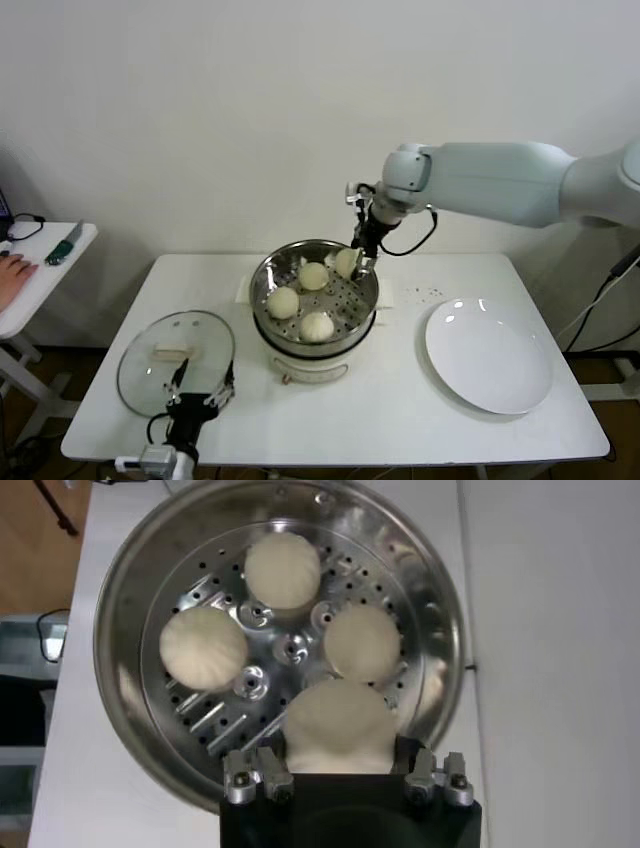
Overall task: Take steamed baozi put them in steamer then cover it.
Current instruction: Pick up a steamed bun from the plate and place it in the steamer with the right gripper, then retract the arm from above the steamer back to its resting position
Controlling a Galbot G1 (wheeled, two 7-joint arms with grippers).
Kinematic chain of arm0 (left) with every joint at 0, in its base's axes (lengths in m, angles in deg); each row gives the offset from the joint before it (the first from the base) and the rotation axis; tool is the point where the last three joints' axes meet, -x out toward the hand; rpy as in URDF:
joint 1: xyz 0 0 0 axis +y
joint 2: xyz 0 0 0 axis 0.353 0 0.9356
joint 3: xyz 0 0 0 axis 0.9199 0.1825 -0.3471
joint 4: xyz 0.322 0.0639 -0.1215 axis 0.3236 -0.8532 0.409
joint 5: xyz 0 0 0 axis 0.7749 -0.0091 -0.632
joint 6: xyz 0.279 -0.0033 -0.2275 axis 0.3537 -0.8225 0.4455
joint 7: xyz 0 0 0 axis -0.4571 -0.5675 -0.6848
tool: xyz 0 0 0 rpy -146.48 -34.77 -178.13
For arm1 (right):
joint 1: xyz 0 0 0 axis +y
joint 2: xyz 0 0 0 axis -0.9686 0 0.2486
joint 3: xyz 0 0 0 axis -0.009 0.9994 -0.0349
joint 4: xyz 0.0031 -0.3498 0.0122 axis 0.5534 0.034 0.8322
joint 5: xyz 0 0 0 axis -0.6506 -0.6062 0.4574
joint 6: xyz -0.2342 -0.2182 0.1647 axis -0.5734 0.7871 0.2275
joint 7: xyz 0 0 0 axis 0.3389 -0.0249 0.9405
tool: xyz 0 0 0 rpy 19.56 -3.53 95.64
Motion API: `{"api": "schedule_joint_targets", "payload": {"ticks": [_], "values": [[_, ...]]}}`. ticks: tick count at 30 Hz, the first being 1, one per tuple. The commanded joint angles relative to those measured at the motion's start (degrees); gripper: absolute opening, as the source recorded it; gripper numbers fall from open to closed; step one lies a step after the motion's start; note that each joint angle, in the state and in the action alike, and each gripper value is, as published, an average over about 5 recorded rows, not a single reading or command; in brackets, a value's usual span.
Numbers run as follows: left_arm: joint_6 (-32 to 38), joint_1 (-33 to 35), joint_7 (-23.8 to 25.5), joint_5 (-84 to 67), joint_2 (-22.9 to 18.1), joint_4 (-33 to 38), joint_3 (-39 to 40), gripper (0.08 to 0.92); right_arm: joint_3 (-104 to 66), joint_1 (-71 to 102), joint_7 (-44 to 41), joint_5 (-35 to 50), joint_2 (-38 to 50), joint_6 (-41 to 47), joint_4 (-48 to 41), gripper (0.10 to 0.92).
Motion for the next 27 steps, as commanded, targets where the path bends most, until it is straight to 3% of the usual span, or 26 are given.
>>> {"api": "schedule_joint_targets", "payload": {"ticks": [1,16,23,27], "values": [[-0.1,-0.6,0.0,-0.3,0.7,-0.3,0.2,0.823,3.7,2.1,2.2,3.3,-6.2,1.2,-0.6,0.687],[0.2,-0.9,0.1,-0.6,1.0,-1.4,-0.1,0.823,5.5,5.7,0.7,-0.5,-8.0,0.4,-4.3,0.7],[0.1,-1.0,0.1,-0.7,1.1,-1.5,-0.3,0.823,4.8,5.2,0.1,-0.5,-7.7,0.7,-5.0,0.805],[0.1,-1.1,0.0,-0.7,1.2,-1.5,-0.4,0.823,3.7,4.3,-0.5,-0.3,-6.5,0.8,-4.4,0.821]]}}
